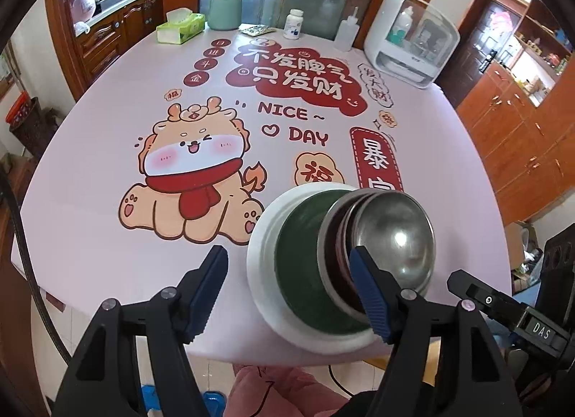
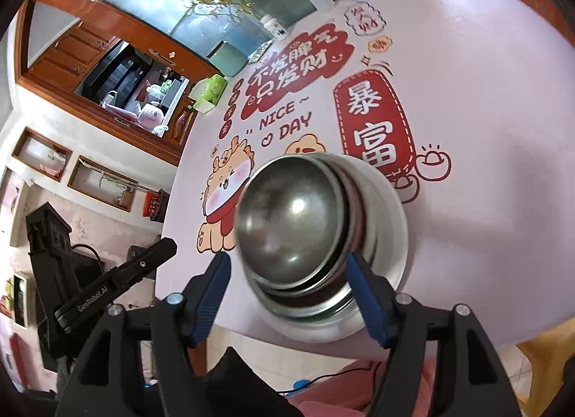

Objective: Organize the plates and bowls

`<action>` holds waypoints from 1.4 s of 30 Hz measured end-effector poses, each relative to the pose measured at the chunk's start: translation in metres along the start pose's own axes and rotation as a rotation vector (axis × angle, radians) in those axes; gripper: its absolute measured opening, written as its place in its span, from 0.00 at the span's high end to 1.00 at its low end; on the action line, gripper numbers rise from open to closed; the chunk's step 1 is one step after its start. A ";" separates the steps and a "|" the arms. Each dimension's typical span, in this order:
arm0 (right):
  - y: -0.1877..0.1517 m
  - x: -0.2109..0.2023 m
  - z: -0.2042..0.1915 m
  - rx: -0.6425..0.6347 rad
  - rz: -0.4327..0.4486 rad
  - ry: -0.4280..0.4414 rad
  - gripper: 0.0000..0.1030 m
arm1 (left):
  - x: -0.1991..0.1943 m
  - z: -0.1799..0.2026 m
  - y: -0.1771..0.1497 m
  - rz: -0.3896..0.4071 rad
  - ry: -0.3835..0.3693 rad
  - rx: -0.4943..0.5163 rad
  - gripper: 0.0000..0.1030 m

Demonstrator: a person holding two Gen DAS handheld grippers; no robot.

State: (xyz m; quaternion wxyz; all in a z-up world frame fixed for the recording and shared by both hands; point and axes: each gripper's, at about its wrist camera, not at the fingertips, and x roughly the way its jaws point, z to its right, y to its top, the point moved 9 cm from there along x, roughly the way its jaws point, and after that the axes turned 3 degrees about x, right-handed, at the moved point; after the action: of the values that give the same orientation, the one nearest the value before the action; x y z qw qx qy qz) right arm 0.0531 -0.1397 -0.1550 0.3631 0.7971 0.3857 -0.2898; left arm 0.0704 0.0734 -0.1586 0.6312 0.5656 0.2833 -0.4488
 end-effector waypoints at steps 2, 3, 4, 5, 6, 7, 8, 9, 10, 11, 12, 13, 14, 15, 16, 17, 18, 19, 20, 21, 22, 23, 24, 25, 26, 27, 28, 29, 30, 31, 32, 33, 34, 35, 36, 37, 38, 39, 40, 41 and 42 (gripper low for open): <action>-0.007 -0.008 -0.009 -0.024 0.021 -0.023 0.32 | -0.007 -0.004 -0.002 -0.002 0.029 0.025 0.31; -0.009 -0.010 -0.011 -0.031 0.030 -0.036 0.31 | -0.011 -0.007 -0.002 -0.003 0.031 0.036 0.31; -0.012 -0.015 -0.015 -0.039 0.042 -0.057 0.31 | -0.014 -0.008 -0.002 -0.003 0.023 0.038 0.31; -0.015 -0.019 -0.018 -0.047 0.051 -0.073 0.30 | -0.018 -0.009 -0.003 -0.003 0.010 0.036 0.31; -0.017 -0.022 -0.020 -0.053 0.059 -0.088 0.30 | -0.021 -0.011 -0.004 -0.007 -0.003 0.031 0.31; -0.021 -0.028 -0.023 -0.061 0.073 -0.109 0.29 | -0.024 -0.012 -0.005 -0.010 -0.013 0.029 0.31; -0.024 -0.032 -0.025 -0.068 0.084 -0.122 0.27 | -0.028 -0.012 -0.006 -0.012 -0.020 0.029 0.31; -0.028 -0.036 -0.027 -0.077 0.091 -0.138 0.24 | -0.032 -0.013 -0.009 -0.017 -0.024 0.031 0.30; -0.032 -0.041 -0.029 -0.091 0.096 -0.161 0.23 | -0.036 -0.014 -0.012 -0.018 -0.026 0.033 0.29; -0.035 -0.045 -0.031 -0.105 0.102 -0.186 0.22 | -0.040 -0.015 -0.015 -0.013 -0.030 0.033 0.28; -0.038 -0.050 -0.033 -0.115 0.108 -0.205 0.21 | -0.044 -0.015 -0.019 -0.005 -0.035 0.029 0.26; -0.041 -0.055 -0.035 -0.119 0.114 -0.217 0.21 | -0.048 -0.016 -0.022 -0.005 -0.033 0.029 0.25; -0.044 -0.061 -0.039 -0.117 0.120 -0.216 0.20 | -0.050 -0.015 -0.024 -0.008 -0.027 0.031 0.25; -0.045 -0.066 -0.042 -0.115 0.123 -0.209 0.18 | -0.053 -0.015 -0.027 -0.009 -0.019 0.032 0.25; -0.046 -0.069 -0.046 -0.117 0.126 -0.204 0.17 | -0.057 -0.013 -0.028 -0.006 -0.016 0.034 0.25; -0.046 -0.073 -0.050 -0.126 0.130 -0.201 0.15 | -0.059 -0.012 -0.028 -0.001 -0.014 0.035 0.25; -0.046 -0.078 -0.058 -0.151 0.135 -0.197 0.15 | -0.063 -0.009 -0.028 0.009 -0.011 0.040 0.25; -0.048 -0.081 -0.065 -0.177 0.139 -0.199 0.14 | -0.066 -0.005 -0.027 0.019 -0.006 0.048 0.24; -0.048 -0.085 -0.070 -0.204 0.140 -0.205 0.13 | -0.070 -0.001 -0.026 0.029 0.002 0.056 0.24; -0.048 -0.088 -0.074 -0.225 0.140 -0.222 0.11 | -0.073 0.004 -0.025 0.038 0.009 0.061 0.22; -0.047 -0.089 -0.078 -0.236 0.140 -0.230 0.10 | -0.076 0.008 -0.025 0.042 0.014 0.063 0.21; -0.047 -0.094 -0.083 -0.251 0.148 -0.236 0.10 | -0.080 0.011 -0.024 0.050 0.019 0.063 0.21; -0.048 -0.098 -0.085 -0.260 0.157 -0.242 0.09 | -0.086 0.015 -0.022 0.069 0.024 0.066 0.19; -0.047 -0.102 -0.085 -0.272 0.174 -0.265 0.08 | -0.090 0.019 -0.021 0.085 0.031 0.070 0.15; -0.047 -0.106 -0.083 -0.270 0.188 -0.282 0.07 | -0.094 0.022 -0.020 0.102 0.043 0.076 0.13; -0.047 -0.107 -0.082 -0.263 0.193 -0.285 0.07 | -0.098 0.025 -0.021 0.112 0.054 0.080 0.12; -0.046 -0.109 -0.079 -0.252 0.196 -0.286 0.07 | -0.099 0.027 -0.021 0.117 0.062 0.081 0.12; -0.046 -0.110 -0.077 -0.245 0.198 -0.290 0.07 | -0.101 0.029 -0.022 0.122 0.068 0.081 0.12; -0.046 -0.111 -0.074 -0.242 0.201 -0.298 0.07 | -0.103 0.032 -0.022 0.128 0.074 0.081 0.12; -0.048 -0.111 -0.072 -0.241 0.198 -0.300 0.06 | -0.104 0.034 -0.023 0.134 0.083 0.083 0.12; -0.049 -0.111 -0.070 -0.238 0.192 -0.300 0.05 | -0.105 0.035 -0.025 0.138 0.092 0.085 0.12; -0.051 -0.110 -0.069 -0.232 0.187 -0.302 0.03 | -0.106 0.038 -0.027 0.138 0.102 0.085 0.09; -0.053 -0.109 -0.066 -0.221 0.180 -0.296 0.03 | -0.105 0.039 -0.030 0.135 0.105 0.083 0.04; -0.054 -0.108 -0.063 -0.210 0.174 -0.294 0.02 | -0.105 0.039 -0.033 0.132 0.111 0.078 0.03; -0.056 -0.108 -0.061 -0.205 0.171 -0.294 0.02 | -0.104 0.037 -0.037 0.129 0.121 0.073 0.03; -0.057 -0.106 -0.059 -0.200 0.167 -0.295 0.01 | -0.104 0.036 -0.040 0.128 0.132 0.067 0.03; -0.059 -0.105 -0.056 -0.195 0.161 -0.294 0.00 | -0.104 0.035 -0.042 0.130 0.141 0.061 0.02; -0.060 -0.104 -0.055 -0.193 0.155 -0.296 0.00 | -0.105 0.034 -0.044 0.133 0.146 0.057 0.02; -0.061 -0.103 -0.054 -0.190 0.153 -0.298 0.00 | -0.106 0.033 -0.044 0.139 0.153 0.053 0.01; -0.061 -0.103 -0.054 -0.188 0.154 -0.300 0.00 | -0.107 0.033 -0.044 0.146 0.159 0.051 0.01; -0.061 -0.103 -0.053 -0.185 0.156 -0.301 0.00 | -0.109 0.033 -0.043 0.157 0.164 0.054 0.01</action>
State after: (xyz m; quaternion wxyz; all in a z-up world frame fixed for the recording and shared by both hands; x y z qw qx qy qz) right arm -0.0427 -0.1122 -0.0705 0.5098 0.7355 0.2891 -0.3399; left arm -0.0207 0.0697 -0.0775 0.6238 0.6376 0.2767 -0.3574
